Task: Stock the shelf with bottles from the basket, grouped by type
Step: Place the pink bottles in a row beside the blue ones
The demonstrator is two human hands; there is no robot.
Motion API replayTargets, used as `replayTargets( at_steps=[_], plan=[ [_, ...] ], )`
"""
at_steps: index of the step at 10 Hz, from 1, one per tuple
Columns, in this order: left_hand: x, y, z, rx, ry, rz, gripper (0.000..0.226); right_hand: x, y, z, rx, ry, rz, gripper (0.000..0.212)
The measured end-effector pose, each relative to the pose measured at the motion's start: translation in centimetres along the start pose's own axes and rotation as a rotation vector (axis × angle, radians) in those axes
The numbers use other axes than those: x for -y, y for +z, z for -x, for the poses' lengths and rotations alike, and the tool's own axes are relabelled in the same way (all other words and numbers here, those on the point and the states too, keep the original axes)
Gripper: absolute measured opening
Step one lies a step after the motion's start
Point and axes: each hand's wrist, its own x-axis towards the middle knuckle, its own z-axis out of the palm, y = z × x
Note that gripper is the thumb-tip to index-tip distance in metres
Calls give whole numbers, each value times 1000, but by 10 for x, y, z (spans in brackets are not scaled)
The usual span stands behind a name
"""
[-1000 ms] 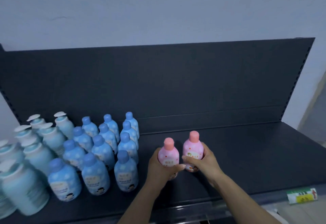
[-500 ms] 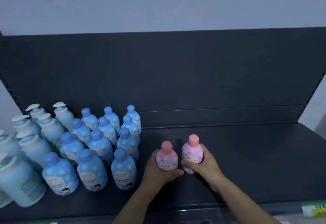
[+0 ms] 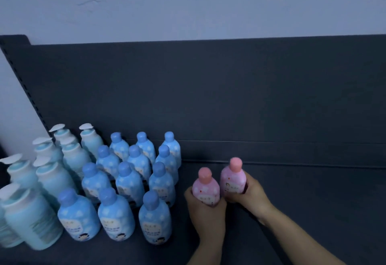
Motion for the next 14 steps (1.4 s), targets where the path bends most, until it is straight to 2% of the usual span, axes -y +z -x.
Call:
replayTargets(
  at_steps=[1, 2, 3, 4, 5, 6, 8, 9, 10, 11, 12, 13, 14],
  plan=[
    [-4, 14, -27, -58, 46, -50, 55, 13, 15, -48, 67, -68, 128, 46],
    [-2, 24, -48, -101, 49, -42, 53, 25, 33, -80, 126, -79, 102, 33],
    [6, 28, -64, -128, 32, -33, 53, 24, 55, -100, 89, -153, 117, 13],
    [12, 30, -74, -129, 32, -43, 55, 24, 66, -117, 85, -157, 167, 11],
    [15, 32, -79, -123, 27, -52, 55, 23, 71, -130, 137, -7, 6, 33],
    [18, 33, -81, -128, 23, -51, 54, 23, 70, -134, 136, -12, 96, 38],
    [20, 32, -84, -134, 32, -52, 52, 20, 65, -132, 141, -16, 41, 13],
    [21, 32, -85, -143, 54, -73, 51, 17, 53, -128, 188, -48, 169, 20],
    [23, 33, -86, -166, 97, -76, 56, 10, 43, -120, 192, -36, 192, 30],
    [25, 34, -77, -241, 159, -92, 69, 5, 35, -109, 147, 17, 128, 58],
    [22, 31, -51, -234, 99, -84, 96, 8, 26, -95, 78, 16, 177, 68],
    [12, 27, -16, -280, 181, -124, 101, 23, 17, -78, -113, -67, 204, 58],
    [-23, 27, 4, -251, 553, -245, 63, 56, 3, -55, -319, -275, 238, 38]
  ],
)
